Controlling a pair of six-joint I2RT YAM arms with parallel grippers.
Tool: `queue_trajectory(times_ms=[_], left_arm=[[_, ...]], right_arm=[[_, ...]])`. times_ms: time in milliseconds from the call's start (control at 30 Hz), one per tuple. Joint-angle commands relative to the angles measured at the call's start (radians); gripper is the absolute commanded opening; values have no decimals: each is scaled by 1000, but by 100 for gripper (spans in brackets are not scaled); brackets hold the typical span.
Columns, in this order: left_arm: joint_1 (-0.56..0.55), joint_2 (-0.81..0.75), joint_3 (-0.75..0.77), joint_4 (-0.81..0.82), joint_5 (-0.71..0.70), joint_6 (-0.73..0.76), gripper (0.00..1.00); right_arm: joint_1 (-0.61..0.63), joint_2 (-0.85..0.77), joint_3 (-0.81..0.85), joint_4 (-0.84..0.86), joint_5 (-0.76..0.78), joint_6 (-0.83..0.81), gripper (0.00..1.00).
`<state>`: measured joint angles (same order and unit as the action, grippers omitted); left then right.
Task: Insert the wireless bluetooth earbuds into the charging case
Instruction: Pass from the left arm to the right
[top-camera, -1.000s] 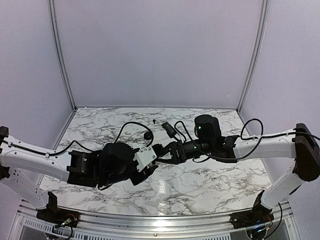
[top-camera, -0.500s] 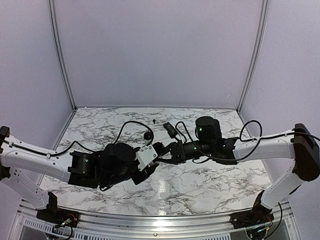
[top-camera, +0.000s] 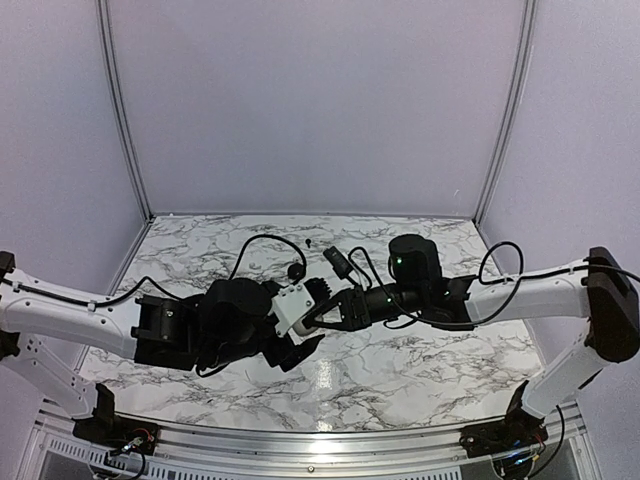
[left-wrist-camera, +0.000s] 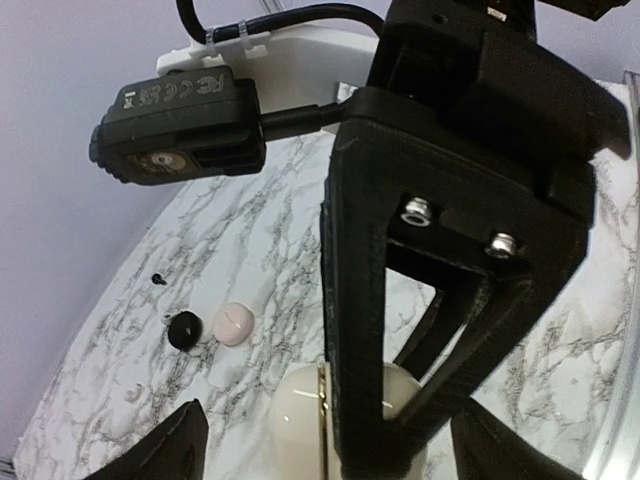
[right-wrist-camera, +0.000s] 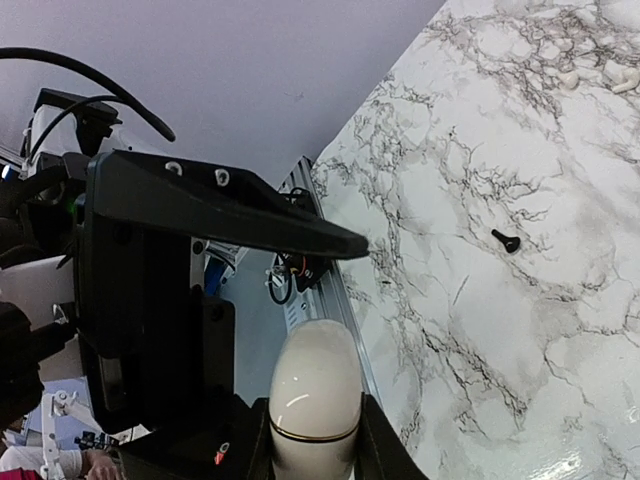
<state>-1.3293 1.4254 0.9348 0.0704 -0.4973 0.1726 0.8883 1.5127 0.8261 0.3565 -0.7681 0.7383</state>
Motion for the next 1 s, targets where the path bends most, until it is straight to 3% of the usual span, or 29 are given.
queue_trajectory(times_ms=[0, 200, 500, 700, 967], left_arm=[[1, -94, -2, -69, 163, -44, 91], [29, -177, -48, -112, 346, -107, 93], [79, -203, -4, -125, 584, -194, 77], [88, -192, 24, -147, 632, -217, 67], [90, -167, 70, -147, 623, -234, 62]], right_arm=[[-13, -49, 47, -28, -18, -110, 0], [-20, -153, 57, -83, -29, -308, 0], [13, -235, 94, -204, -61, -542, 0], [16, -285, 84, -209, -77, -596, 0], [21, -286, 83, -232, -110, -634, 0]])
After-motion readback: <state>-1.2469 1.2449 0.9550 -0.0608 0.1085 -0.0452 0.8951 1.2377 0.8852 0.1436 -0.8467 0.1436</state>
